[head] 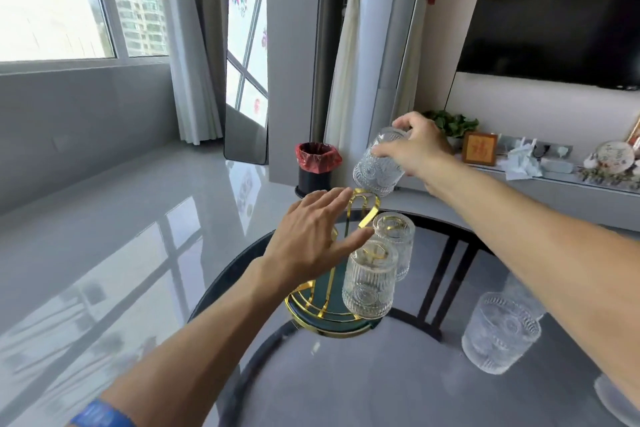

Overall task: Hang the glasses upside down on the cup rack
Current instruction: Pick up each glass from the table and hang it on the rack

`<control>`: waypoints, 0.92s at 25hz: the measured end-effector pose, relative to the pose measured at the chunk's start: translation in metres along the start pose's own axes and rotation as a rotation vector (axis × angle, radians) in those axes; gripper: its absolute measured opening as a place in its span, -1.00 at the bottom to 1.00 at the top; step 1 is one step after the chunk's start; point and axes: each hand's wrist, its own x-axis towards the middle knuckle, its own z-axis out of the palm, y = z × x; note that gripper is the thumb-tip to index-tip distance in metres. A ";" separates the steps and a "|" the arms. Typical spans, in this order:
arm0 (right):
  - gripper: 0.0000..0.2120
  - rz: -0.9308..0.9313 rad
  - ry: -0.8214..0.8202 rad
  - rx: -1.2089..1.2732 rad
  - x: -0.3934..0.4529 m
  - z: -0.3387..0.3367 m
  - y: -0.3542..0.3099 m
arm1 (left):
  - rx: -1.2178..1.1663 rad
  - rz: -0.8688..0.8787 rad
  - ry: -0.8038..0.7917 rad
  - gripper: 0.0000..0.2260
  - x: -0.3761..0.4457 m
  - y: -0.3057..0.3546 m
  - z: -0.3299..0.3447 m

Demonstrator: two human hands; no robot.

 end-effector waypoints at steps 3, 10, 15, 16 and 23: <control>-0.48 0.076 -0.067 -0.043 0.006 0.023 0.010 | -0.013 0.022 0.034 -0.29 -0.004 0.000 0.002; -0.69 0.119 -0.225 -0.204 0.009 0.052 0.030 | -0.062 -0.025 0.009 -0.28 -0.008 0.006 -0.001; -0.64 0.275 -0.409 -0.189 0.011 0.054 0.034 | -0.099 -0.041 -0.027 -0.34 -0.007 0.007 -0.002; -0.64 0.282 -0.446 -0.162 0.010 0.054 0.036 | -0.107 -0.049 -0.034 -0.36 -0.007 0.008 -0.003; -0.60 0.064 -0.274 -0.054 -0.050 -0.008 0.054 | -0.080 -0.142 -0.197 -0.29 -0.006 0.024 -0.014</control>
